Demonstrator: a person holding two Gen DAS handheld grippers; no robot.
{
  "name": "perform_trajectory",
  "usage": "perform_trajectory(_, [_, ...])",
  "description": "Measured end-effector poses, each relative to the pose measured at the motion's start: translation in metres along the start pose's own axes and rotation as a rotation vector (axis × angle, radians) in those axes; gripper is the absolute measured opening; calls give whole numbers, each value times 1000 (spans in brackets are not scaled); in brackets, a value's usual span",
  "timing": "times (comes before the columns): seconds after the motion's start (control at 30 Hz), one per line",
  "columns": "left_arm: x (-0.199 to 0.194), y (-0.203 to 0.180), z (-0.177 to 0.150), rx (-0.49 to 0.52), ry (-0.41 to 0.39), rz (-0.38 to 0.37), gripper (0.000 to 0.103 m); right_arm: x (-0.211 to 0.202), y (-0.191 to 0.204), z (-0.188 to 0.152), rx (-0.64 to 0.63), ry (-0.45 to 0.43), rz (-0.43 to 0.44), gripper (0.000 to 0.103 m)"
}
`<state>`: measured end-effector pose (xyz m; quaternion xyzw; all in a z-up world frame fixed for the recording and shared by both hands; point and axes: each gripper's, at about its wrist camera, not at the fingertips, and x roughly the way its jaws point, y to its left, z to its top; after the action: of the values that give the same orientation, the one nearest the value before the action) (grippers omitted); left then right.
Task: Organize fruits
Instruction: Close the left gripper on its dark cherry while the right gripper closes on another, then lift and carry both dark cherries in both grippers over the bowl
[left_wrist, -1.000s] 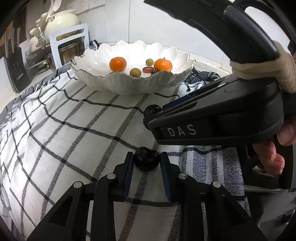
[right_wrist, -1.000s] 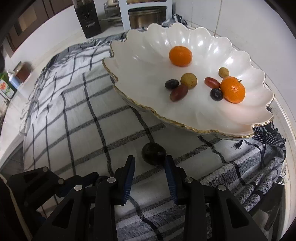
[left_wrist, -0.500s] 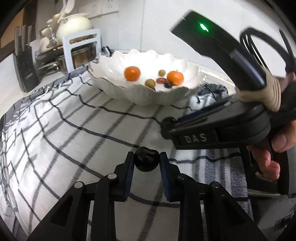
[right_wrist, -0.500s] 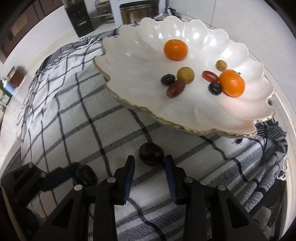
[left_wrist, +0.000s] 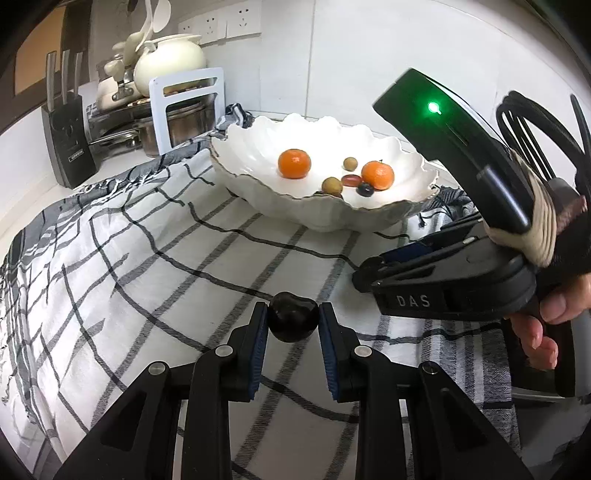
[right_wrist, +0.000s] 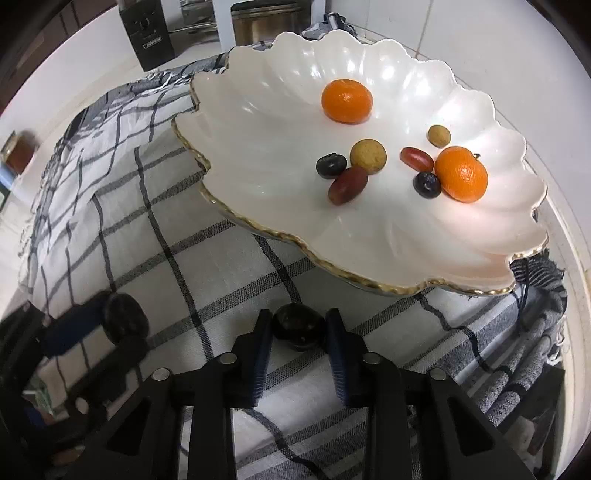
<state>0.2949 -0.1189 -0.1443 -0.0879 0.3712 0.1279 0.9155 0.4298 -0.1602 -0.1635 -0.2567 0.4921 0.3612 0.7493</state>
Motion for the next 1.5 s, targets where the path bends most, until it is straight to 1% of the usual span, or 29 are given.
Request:
perform_trajectory(0.17, [-3, 8, 4, -8, -3, -3, 28, -1, 2, 0, -7, -7, -14, 30])
perform_trajectory(0.27, [-7, 11, 6, -11, -12, -2, 28, -7, 2, -5, 17, -27, 11, 30])
perform_trajectory(0.43, [-18, 15, 9, -8, -33, -4, 28, -22, 7, -16, 43, -71, 21, 30])
perform_trajectory(0.7, [-39, 19, 13, -2, -65, -26, 28, -53, 13, -37, 109, -168, 18, 30])
perform_trajectory(0.9, [-55, 24, 18, 6, -87, -48, 28, -81, 18, -51, 160, -253, -8, 30])
perform_trajectory(1.03, [-66, 28, 24, 28, -113, -66, 28, -98, 22, -57, 208, -304, -18, 30])
perform_trajectory(1.23, [-78, 36, 38, 85, -148, -100, 28, -114, 29, -58, 287, -342, -30, 30])
perform_trajectory(1.5, [-84, 52, 61, 140, -191, -163, 28, -132, 42, -51, 367, -403, -89, 30])
